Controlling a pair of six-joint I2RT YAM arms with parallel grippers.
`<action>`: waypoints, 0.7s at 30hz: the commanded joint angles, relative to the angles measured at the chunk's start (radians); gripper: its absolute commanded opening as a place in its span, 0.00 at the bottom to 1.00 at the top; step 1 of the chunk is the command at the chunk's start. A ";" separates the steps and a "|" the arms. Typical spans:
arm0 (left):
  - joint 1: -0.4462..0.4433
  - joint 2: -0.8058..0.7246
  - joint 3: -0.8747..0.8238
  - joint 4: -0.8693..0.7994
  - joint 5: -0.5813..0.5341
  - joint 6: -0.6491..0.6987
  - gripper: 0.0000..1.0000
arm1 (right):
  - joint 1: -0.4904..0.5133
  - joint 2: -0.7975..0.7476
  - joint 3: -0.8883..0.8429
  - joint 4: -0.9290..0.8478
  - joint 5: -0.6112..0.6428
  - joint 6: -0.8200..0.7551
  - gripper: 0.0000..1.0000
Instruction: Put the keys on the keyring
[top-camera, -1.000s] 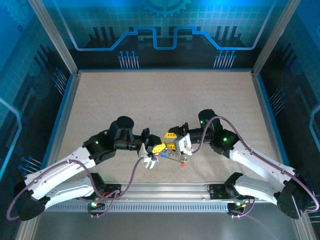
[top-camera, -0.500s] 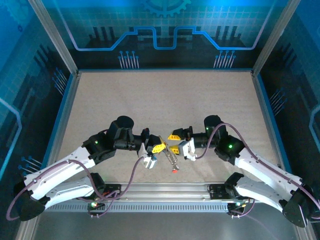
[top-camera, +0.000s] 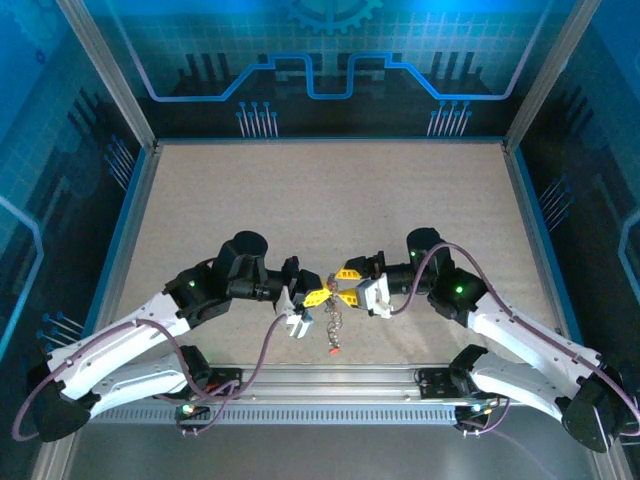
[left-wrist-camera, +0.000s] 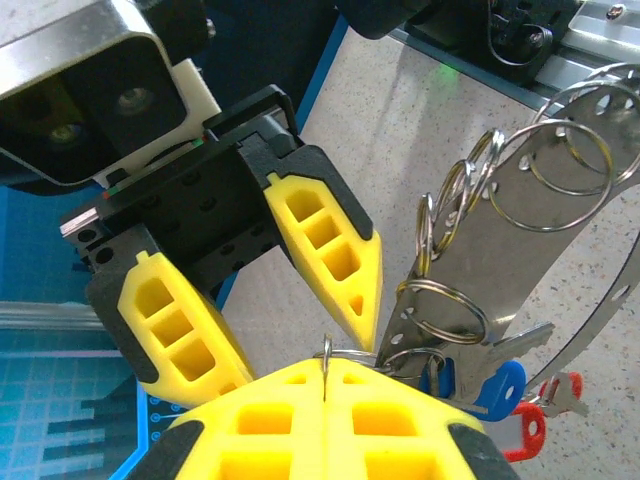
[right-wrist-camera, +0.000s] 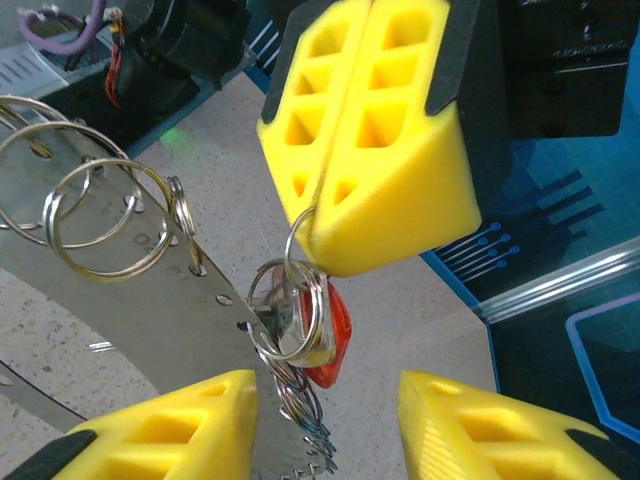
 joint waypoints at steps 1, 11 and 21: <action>0.006 0.004 0.050 -0.005 0.071 0.031 0.00 | -0.007 0.018 0.057 -0.055 -0.099 -0.003 0.42; 0.006 0.004 0.055 -0.013 0.087 0.036 0.00 | -0.002 0.067 0.106 -0.150 -0.131 -0.041 0.37; 0.006 0.002 0.061 -0.026 0.116 0.039 0.00 | -0.007 0.057 0.110 -0.204 -0.065 -0.079 0.47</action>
